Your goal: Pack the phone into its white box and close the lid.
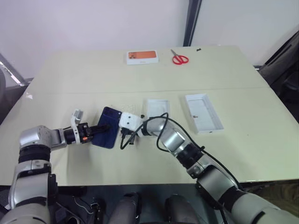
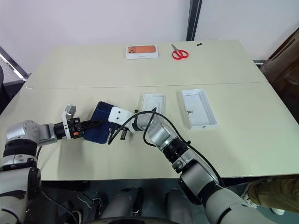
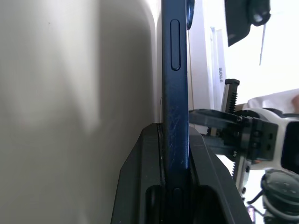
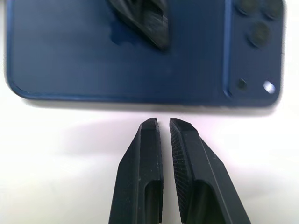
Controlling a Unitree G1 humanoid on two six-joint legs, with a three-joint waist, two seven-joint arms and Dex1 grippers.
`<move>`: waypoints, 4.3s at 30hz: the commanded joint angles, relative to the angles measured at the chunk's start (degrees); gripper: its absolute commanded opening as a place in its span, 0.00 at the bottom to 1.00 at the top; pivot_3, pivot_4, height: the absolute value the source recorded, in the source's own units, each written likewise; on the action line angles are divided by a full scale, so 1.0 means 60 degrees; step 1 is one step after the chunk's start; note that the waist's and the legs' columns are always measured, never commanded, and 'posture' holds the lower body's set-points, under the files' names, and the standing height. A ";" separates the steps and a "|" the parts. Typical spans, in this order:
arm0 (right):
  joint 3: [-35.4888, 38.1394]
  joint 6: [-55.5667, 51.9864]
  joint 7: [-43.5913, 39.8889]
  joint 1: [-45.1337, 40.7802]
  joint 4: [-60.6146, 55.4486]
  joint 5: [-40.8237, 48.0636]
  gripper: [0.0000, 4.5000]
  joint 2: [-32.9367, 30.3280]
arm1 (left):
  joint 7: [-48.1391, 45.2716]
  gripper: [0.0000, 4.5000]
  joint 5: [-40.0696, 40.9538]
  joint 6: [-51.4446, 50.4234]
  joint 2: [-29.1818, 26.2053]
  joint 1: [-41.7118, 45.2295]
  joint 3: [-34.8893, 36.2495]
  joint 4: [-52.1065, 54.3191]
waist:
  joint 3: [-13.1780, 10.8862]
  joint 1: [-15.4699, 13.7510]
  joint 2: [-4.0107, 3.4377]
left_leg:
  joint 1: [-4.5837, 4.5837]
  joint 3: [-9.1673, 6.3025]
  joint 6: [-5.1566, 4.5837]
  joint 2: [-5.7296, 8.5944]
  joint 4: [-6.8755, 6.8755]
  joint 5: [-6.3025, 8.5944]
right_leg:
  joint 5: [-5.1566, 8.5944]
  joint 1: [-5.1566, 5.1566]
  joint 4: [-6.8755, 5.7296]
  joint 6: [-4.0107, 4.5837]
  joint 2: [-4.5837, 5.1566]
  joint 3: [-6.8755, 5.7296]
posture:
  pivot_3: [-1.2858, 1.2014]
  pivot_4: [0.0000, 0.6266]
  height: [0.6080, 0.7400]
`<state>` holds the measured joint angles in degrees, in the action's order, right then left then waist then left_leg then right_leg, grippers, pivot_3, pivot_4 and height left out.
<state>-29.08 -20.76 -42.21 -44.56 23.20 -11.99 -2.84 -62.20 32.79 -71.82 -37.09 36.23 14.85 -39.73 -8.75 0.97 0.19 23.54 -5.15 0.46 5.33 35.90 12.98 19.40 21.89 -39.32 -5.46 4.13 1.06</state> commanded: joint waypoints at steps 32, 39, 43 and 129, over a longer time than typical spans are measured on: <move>0.1052 -0.0894 -0.2622 0.2358 -0.4896 0.2430 0.60 -0.4462 | 0.6619 0.00 0.4354 -0.0371 0.4458 -0.0439 0.3768 0.5690 | -0.0073 -0.0051 0.0135 | 0.0144 0.0022 0.0060 -0.0019 0.0044 -0.0038 | -0.0006 0.0077 -0.0007 0.0002 -0.0005 0.0005 | 0.52 0.24 0.95; 0.1185 -0.0917 -0.2445 0.2344 -0.4700 0.2518 0.32 -0.4238 | 0.6865 0.00 0.4663 -0.0318 0.4312 -0.0550 0.3579 0.5634 | -0.0076 -0.0033 0.0140 | 0.0144 0.0021 0.0062 -0.0020 0.0043 -0.0039 | -0.0005 0.0080 -0.0008 0.0002 -0.0007 0.0004 | 0.52 0.24 0.95; 0.1144 -0.0959 -0.2448 0.2354 -0.4738 0.2552 0.09 -0.4175 | 0.6992 0.00 0.4761 -0.0284 0.4356 -0.0652 0.3437 0.5696 | -0.0077 -0.0037 0.0141 | 0.0144 0.0021 0.0062 -0.0019 0.0044 -0.0039 | -0.0006 0.0077 -0.0007 0.0002 -0.0007 0.0004 | 0.52 0.24 0.95; 0.2773 -0.0164 -0.1528 0.2962 -0.4646 0.3482 0.00 -0.4779 | 0.5462 0.23 0.3233 0.2529 0.1935 -0.2050 -0.0644 0.6652 | -0.0082 -0.0075 0.0148 | 0.0141 0.0023 0.0063 -0.0019 0.0054 -0.0041 | -0.0006 0.0064 -0.0003 0.0005 -0.0004 0.0006 | 0.52 0.24 0.95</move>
<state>-13.03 -23.62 -52.89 -25.72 -5.31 10.48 -31.71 -26.99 54.52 -58.98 -24.91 22.87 12.93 -0.11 -9.24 0.52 1.08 24.38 -5.01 0.84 5.21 36.22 12.73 19.36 22.27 -39.34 -5.43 4.11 1.10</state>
